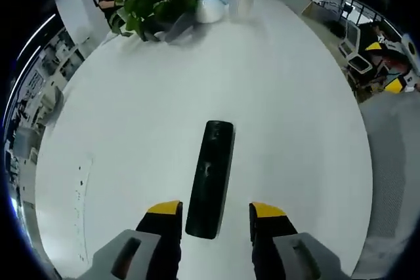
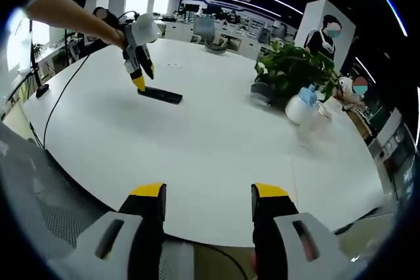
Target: Press the specified remote control buttons in sequence, fully releasing each button before pressing the next.
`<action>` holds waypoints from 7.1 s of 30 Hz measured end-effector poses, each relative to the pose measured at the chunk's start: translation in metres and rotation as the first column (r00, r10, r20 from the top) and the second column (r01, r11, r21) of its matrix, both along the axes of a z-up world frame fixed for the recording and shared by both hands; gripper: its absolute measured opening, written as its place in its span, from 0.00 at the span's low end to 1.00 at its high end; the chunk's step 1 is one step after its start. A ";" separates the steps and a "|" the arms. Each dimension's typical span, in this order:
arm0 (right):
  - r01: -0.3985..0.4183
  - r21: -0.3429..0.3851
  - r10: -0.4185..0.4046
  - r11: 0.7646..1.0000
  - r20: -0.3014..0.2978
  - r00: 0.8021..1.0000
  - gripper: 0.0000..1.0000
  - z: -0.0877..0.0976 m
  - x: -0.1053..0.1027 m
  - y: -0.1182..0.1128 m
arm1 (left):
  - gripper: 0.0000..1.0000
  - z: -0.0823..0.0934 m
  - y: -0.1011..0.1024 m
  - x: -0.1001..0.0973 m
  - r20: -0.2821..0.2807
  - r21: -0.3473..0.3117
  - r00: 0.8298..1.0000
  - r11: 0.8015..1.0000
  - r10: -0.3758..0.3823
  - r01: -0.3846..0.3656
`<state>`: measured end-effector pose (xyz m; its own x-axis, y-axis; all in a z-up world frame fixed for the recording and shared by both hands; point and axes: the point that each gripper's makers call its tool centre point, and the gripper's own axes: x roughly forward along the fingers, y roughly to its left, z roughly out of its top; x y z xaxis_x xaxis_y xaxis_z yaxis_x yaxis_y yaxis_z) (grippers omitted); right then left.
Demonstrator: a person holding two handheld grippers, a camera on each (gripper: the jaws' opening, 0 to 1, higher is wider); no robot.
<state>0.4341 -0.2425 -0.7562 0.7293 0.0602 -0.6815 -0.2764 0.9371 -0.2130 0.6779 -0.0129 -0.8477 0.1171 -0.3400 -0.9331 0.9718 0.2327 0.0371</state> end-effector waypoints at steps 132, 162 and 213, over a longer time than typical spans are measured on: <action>-0.011 0.049 0.007 0.999 0.089 0.996 0.38 0.017 0.002 0.005 | 0.23 -0.031 -0.001 -0.125 -0.030 0.115 0.995 0.989 -0.095 0.098; -0.043 0.122 0.028 0.992 0.128 0.991 0.03 0.027 0.002 0.014 | 0.23 -0.032 0.000 -0.151 -0.014 0.109 0.996 0.990 -0.087 0.088; -0.079 0.162 0.058 0.984 0.126 0.990 0.00 0.027 -0.001 0.024 | 0.24 -0.030 -0.002 -0.218 -0.013 0.009 1.000 1.000 -0.013 0.014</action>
<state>0.4329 -0.2185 -0.7291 0.7956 0.2177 -0.5653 -0.3230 0.9419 -0.0919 0.4603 -0.0149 -0.8777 0.1007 -0.3327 -0.9377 0.9753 0.2193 0.0269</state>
